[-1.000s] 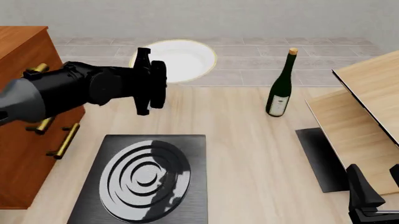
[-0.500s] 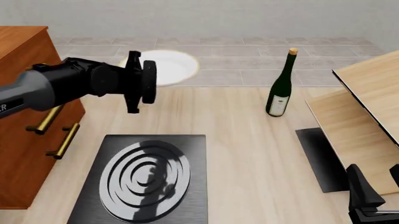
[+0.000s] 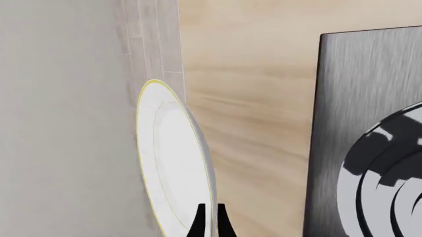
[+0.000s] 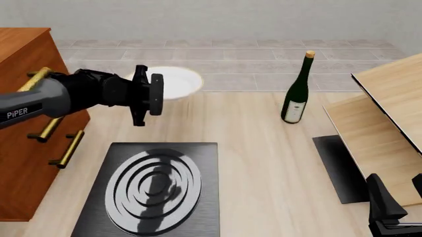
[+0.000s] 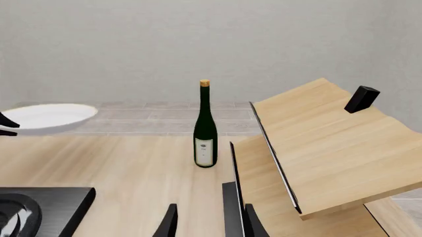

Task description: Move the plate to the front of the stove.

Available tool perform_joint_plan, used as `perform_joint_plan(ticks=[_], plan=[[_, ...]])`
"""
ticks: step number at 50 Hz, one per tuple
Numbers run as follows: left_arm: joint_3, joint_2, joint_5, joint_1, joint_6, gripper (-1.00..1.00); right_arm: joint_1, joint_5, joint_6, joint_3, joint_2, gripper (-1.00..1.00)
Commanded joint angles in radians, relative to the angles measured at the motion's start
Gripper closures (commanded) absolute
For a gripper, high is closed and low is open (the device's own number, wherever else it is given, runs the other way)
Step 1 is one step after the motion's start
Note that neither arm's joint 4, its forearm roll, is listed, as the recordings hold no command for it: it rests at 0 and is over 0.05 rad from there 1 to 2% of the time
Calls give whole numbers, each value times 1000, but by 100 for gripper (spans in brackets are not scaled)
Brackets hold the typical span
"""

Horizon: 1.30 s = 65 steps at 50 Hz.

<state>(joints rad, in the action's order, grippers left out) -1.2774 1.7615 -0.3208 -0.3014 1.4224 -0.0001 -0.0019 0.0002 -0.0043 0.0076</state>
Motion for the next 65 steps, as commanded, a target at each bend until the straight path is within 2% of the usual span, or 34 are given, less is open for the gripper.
perform_joint_plan(ticks=[1,46,56,65], plan=[[-18,35,4,1,-5,100,0,0,0,0,0,-100],[-103,167,12,7,-22,100,0,0,0,0,0,-100],[-82,176,32,34,2,100,0,0,0,0,0,-100],[-110,214,37,40,-8,100,0,0,0,0,0,-100]])
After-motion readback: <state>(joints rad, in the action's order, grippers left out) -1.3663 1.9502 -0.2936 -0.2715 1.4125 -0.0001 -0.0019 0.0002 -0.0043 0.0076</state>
